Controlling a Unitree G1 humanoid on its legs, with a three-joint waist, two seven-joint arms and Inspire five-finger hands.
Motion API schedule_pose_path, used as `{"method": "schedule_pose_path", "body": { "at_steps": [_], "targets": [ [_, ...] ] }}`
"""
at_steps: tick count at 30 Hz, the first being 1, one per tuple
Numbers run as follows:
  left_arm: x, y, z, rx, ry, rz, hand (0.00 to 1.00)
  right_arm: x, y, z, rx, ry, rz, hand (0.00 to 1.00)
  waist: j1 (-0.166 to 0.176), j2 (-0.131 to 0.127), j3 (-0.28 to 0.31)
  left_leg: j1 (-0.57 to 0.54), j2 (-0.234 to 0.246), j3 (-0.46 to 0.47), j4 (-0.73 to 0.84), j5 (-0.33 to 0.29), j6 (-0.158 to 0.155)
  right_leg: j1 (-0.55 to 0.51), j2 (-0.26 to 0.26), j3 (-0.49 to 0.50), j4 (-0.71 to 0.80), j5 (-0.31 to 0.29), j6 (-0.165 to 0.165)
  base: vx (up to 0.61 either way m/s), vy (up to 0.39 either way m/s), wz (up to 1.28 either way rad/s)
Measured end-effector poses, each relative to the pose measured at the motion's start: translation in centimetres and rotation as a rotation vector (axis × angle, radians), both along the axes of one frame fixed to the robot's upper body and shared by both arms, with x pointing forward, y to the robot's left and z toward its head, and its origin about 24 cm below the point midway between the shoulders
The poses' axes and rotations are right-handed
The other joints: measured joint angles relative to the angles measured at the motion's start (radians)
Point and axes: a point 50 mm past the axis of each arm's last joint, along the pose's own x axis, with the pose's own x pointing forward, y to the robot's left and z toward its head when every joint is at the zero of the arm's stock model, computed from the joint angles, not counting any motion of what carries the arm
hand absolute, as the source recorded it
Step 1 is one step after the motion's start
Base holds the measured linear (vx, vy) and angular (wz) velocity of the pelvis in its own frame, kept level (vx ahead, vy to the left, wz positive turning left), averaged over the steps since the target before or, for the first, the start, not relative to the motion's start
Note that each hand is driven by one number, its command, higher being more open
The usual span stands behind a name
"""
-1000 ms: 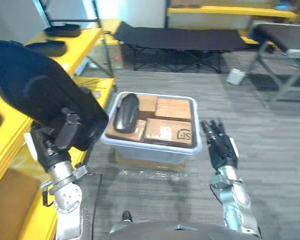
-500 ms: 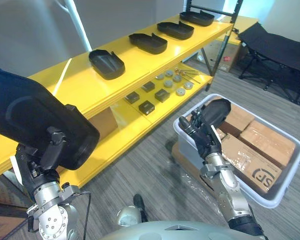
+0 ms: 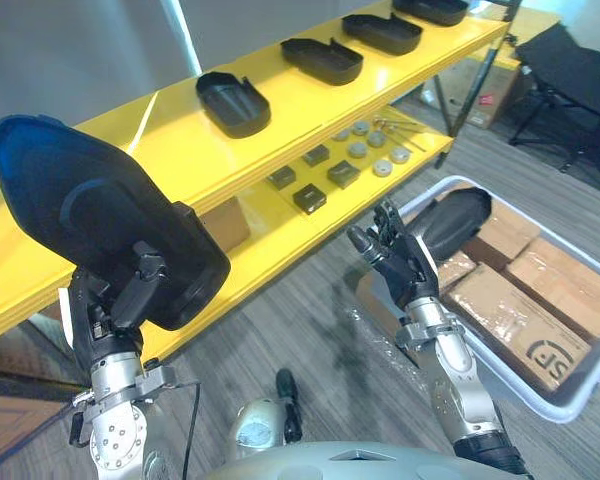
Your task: Walk over and take three plastic housings, then place them on the shelf
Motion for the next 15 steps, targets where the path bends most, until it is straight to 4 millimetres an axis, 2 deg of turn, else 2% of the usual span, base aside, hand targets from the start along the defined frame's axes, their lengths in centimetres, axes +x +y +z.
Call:
{"method": "schedule_pose_path", "body": {
  "at_steps": [2, 3, 4, 5, 6, 7, 8, 9, 10, 11, 13, 14, 15],
  "targets": [
    [0.3, 0.1, 0.4, 0.014, -0.018, -0.005, 0.0, 0.0, -0.3, -0.1, 0.001, 0.006, -0.022, 1.0, 0.004, -0.018, 0.008, -0.003, -0.031, -0.01, 0.033, -0.039, 0.012, 0.009, -0.036, 0.001, 0.055, -0.021, -0.078, 0.11, 0.073, 0.48],
    [0.6, 0.2, 0.6, 0.031, -0.031, -0.015, 0.0, -0.1, -0.6, -0.1, -0.002, 0.011, -0.041, 1.0, -0.016, -0.019, 0.01, -0.002, -0.052, -0.047, 0.042, -0.049, 0.026, -0.018, -0.06, 0.087, 0.147, 0.034, -0.111, 0.24, 0.154, 1.03],
    [1.2, 0.1, 1.2, 0.068, -0.048, -0.031, 0.0, -0.2, -1.2, -0.2, -0.003, 0.015, -0.066, 1.0, -0.035, -0.018, 0.009, 0.006, -0.067, -0.093, 0.024, -0.051, 0.035, -0.07, -0.073, 0.21, 0.259, 0.094, -0.109, 0.25, 0.136, 1.14],
    [1.4, 0.2, 1.5, 0.096, -0.056, -0.032, 0.0, -0.1, -1.3, -0.1, 0.001, 0.012, -0.075, 1.0, -0.04, -0.022, 0.009, 0.014, -0.066, -0.114, 0.008, -0.05, 0.038, -0.1, -0.067, 0.267, 0.302, 0.087, -0.097, 0.26, 0.087, 0.88],
    [1.8, 0.4, 1.9, 0.112, -0.07, -0.025, 0.0, 0.0, -1.3, 0.1, 0.0, -0.001, -0.071, 1.0, -0.045, -0.027, 0.009, 0.034, -0.069, -0.144, -0.024, -0.041, 0.054, -0.16, -0.037, 0.327, 0.349, 0.032, -0.068, 0.21, -0.006, 0.49],
    [1.8, 0.4, 1.9, 0.104, -0.073, -0.008, 0.0, 0.1, -1.2, 0.2, -0.001, -0.008, -0.067, 1.0, -0.048, -0.021, 0.013, 0.078, -0.069, -0.164, -0.061, -0.042, 0.054, -0.197, -0.011, 0.345, 0.351, -0.011, -0.091, 0.21, 0.002, 0.31],
    [1.8, 0.4, 1.9, 0.104, -0.073, -0.004, 0.0, 0.2, -1.2, 0.3, -0.001, -0.009, -0.067, 1.0, -0.048, -0.017, 0.014, 0.105, -0.069, -0.17, -0.077, -0.043, 0.051, -0.211, 0.003, 0.345, 0.34, -0.022, -0.107, 0.22, 0.024, 0.2],
    [1.8, 0.5, 1.9, 0.104, -0.077, -0.002, 0.0, 0.2, -1.3, 0.4, -0.002, -0.016, -0.068, 1.0, -0.05, -0.009, 0.011, 0.141, -0.067, -0.188, -0.095, -0.054, 0.034, -0.25, 0.027, 0.354, 0.302, -0.035, -0.13, 0.2, 0.025, 0.33],
    [2.2, 0.3, 2.2, 0.101, -0.093, -0.009, 0.0, 0.2, -1.6, 1.1, -0.006, -0.043, -0.076, 1.0, -0.059, 0.0, 0.004, 0.144, -0.059, -0.216, -0.092, -0.064, 0.03, -0.324, 0.059, 0.411, 0.251, -0.036, -0.132, 0.23, 0.015, 0.55],
    [2.6, 0.0, 2.3, 0.097, -0.107, -0.018, 0.0, 0.2, -2.0, 1.7, -0.014, -0.075, -0.088, 1.0, -0.067, 0.01, 0.006, 0.142, -0.05, -0.239, -0.089, -0.068, 0.026, -0.381, 0.081, 0.473, 0.209, -0.025, -0.119, 0.19, -0.006, 0.75],
    [2.9, -0.1, 2.3, 0.094, -0.109, -0.019, 0.0, 0.2, -2.3, 2.7, -0.022, -0.129, -0.107, 1.0, -0.087, 0.02, 0.01, 0.148, -0.038, -0.275, -0.088, -0.076, 0.011, -0.465, 0.097, 0.582, 0.127, 0.022, -0.049, 0.22, -0.062, 0.73],
    [2.8, -0.1, 1.9, 0.09, -0.086, -0.018, 0.0, 0.0, -2.5, 2.8, -0.033, -0.138, -0.116, 1.0, -0.091, 0.018, 0.01, 0.173, -0.034, -0.292, -0.083, -0.088, -0.011, -0.481, 0.091, 0.616, 0.093, 0.051, -0.02, 0.26, -0.118, 0.56],
    [2.7, 0.0, 1.6, 0.085, -0.071, -0.015, 0.0, -0.1, -2.6, 2.7, -0.037, -0.136, -0.118, 1.0, -0.091, 0.018, 0.01, 0.185, -0.031, -0.303, -0.076, -0.097, -0.026, -0.476, 0.088, 0.617, 0.087, 0.064, -0.021, 0.28, -0.188, 0.59]
  ]
}}
